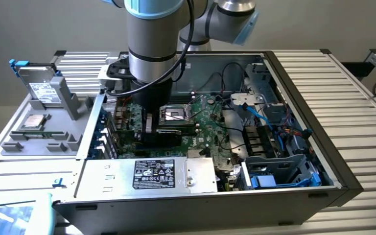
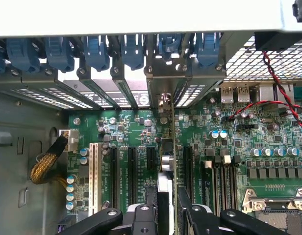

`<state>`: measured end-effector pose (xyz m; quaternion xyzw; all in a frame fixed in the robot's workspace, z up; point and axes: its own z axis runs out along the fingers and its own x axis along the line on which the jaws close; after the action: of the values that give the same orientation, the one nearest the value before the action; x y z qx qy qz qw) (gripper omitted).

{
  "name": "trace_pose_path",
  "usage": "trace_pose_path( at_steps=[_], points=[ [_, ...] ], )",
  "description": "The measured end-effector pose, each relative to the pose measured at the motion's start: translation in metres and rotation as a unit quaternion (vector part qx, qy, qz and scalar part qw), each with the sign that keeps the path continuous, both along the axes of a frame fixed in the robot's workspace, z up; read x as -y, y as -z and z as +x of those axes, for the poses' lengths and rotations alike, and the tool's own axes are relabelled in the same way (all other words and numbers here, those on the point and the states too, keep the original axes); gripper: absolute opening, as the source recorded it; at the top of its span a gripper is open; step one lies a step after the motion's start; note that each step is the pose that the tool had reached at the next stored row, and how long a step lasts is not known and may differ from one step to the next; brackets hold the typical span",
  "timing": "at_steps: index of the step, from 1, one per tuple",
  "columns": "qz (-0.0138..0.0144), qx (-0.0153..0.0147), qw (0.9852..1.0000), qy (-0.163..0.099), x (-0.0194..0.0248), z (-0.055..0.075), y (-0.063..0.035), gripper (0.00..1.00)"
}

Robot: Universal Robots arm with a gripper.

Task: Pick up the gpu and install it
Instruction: 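Insert the gpu into the slot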

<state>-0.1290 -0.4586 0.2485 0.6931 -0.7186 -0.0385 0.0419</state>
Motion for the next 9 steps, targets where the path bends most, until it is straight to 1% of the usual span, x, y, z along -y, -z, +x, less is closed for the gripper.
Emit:
trace_pose_path(
  at_steps=[3, 9],
  points=[
    [-0.0012, 0.0, 1.0, 0.0, -0.0009, 0.0, 0.0, 0.27],
    [-0.0013, 0.0, 1.0, 0.0, -0.0009, 0.0, 0.0, 0.27]
  ],
)
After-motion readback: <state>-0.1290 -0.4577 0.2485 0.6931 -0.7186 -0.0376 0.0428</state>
